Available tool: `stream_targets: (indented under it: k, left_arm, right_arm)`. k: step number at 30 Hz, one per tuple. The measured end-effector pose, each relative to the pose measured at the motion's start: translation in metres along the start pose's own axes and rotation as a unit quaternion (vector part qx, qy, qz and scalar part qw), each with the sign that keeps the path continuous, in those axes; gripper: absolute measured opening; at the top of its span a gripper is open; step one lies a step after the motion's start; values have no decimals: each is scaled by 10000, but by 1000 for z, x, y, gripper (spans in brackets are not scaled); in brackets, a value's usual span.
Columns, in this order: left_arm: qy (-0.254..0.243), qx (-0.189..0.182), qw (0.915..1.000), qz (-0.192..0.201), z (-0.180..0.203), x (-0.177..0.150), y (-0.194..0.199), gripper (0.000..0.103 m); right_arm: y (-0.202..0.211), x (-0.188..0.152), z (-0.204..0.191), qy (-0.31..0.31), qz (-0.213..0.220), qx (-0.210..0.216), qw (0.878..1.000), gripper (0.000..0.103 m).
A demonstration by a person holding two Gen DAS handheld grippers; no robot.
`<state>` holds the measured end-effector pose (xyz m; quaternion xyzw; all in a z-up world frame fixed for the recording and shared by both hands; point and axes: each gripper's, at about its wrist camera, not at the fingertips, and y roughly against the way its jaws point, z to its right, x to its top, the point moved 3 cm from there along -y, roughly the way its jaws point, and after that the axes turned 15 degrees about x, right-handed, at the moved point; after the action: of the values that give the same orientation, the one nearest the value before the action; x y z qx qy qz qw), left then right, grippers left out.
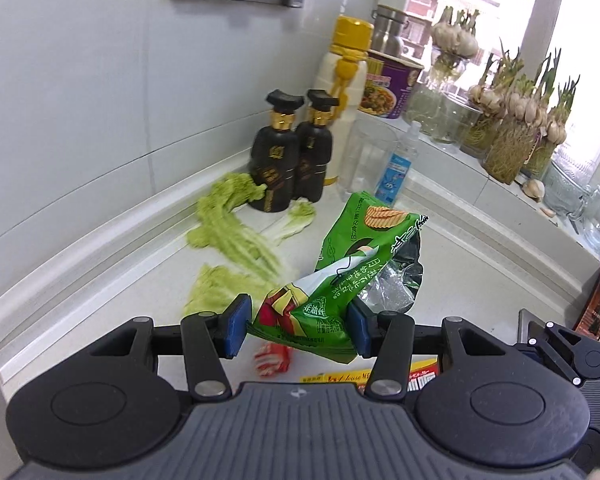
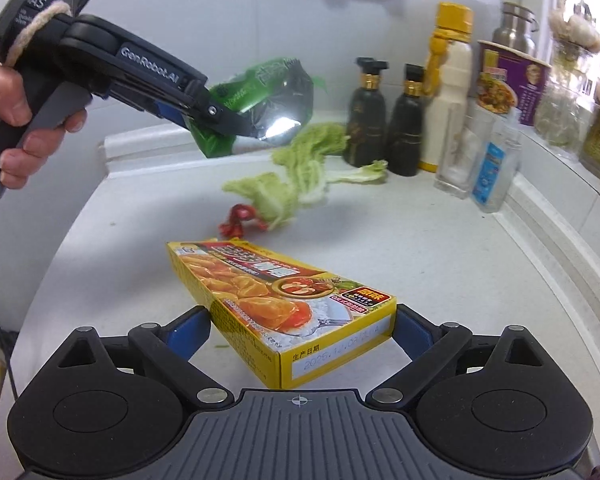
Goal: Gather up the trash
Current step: 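Carry the green chip bag in the left gripper to the wastebasket while the right carries the curry box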
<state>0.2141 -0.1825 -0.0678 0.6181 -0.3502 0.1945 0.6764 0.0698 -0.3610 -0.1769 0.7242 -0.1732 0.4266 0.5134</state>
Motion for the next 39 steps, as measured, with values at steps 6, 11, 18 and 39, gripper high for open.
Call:
stream_targets:
  k: [6,11,18,39]
  left_arm:
    - [194,127,9997,-9,-25,-19,19,47]
    - [466,216,9987,-30,-48,-34,34,47]
    - [864,368,9955,-113,-84,-58,53,47]
    - [2525,1105,9600,-495,-191,-149,86,47]
  right_arm:
    - [-1,1,-23,-35,19,52,10000,96]
    - [-3,3,-44,129,-55,69,9999,96]
    - [-8,11,-76,321,-94,145,9993,96]
    - [-59,47,-178,1322,-469,876,9862,93]
